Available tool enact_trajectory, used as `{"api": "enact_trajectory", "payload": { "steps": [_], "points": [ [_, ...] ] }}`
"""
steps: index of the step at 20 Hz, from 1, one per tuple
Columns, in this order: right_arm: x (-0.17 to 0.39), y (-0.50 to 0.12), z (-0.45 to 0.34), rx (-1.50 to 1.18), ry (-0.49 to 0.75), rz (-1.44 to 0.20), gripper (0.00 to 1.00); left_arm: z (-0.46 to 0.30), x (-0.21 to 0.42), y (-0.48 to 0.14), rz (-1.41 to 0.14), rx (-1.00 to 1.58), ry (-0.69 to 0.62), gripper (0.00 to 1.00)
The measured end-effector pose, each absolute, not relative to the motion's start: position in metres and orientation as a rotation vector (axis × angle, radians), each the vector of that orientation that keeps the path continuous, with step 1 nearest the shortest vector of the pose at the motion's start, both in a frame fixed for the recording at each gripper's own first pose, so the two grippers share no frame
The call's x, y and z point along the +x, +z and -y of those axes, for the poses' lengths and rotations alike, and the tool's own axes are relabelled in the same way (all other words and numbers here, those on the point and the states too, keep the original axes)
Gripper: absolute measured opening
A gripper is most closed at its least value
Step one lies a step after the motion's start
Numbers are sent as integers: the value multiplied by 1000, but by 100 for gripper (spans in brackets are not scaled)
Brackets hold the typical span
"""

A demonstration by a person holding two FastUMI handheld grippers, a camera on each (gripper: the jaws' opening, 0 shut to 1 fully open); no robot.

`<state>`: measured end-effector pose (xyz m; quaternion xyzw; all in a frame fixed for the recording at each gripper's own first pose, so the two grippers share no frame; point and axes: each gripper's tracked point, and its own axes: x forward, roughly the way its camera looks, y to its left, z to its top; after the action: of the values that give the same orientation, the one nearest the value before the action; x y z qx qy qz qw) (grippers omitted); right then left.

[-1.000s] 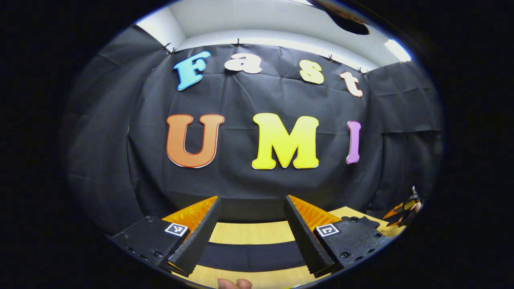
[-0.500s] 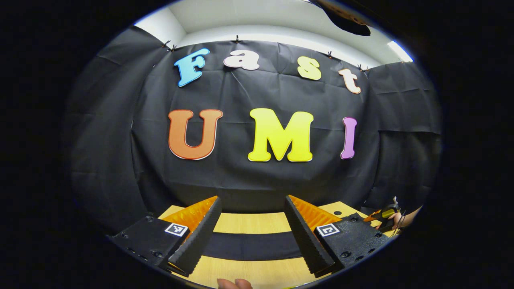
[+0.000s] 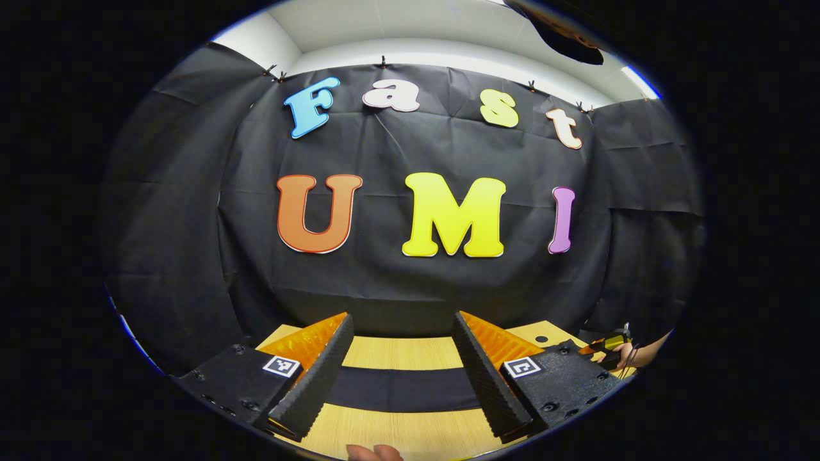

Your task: Grasp the waist and the cuffs of the jeans and fold them to make the two legs overlap; first hold the waist and fold one-third of the jeans toward the cuffs, then hold the cuffs and fold the remaining one-third in the same direction to finish folding.

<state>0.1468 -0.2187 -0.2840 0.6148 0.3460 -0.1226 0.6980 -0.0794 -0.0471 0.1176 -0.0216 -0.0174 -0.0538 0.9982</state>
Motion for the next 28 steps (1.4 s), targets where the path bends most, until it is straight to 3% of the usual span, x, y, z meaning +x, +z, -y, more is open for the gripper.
{"api": "enact_trajectory", "payload": {
  "steps": [2, 4, 6, 8, 10, 12, 16, 23, 28],
  "points": [
    [146, -290, 218, 1384, -279, -773, 38, 52, -81, 118, 32, -43, -112, 99],
    [146, -286, 217, 1387, -293, -756, 24, 56, -82, 118, 27, -47, -121, 99],
    [144, -289, 218, 1342, -312, -766, 24, 58, -83, 119, 25, -46, -126, 99],
    [146, -289, 217, 1288, -327, -775, 10, 56, -83, 117, 18, -45, -125, 99],
    [145, -289, 217, 1248, -352, -774, 10, 55, -84, 118, 17, -51, -122, 99],
    [147, -285, 217, 1193, -367, -768, 3, 54, -84, 120, 20, -57, -119, 99],
    [152, -257, 212, 1047, -356, -732, 6, 51, -86, 114, 13, -79, -115, 99],
    [165, -171, 170, 659, -256, -584, 2, 44, -88, 106, -5, -100, -102, 99],
    [158, -117, 120, 422, -136, -492, 8, 38, -89, 99, -26, -123, -91, 99]
  ]
}}
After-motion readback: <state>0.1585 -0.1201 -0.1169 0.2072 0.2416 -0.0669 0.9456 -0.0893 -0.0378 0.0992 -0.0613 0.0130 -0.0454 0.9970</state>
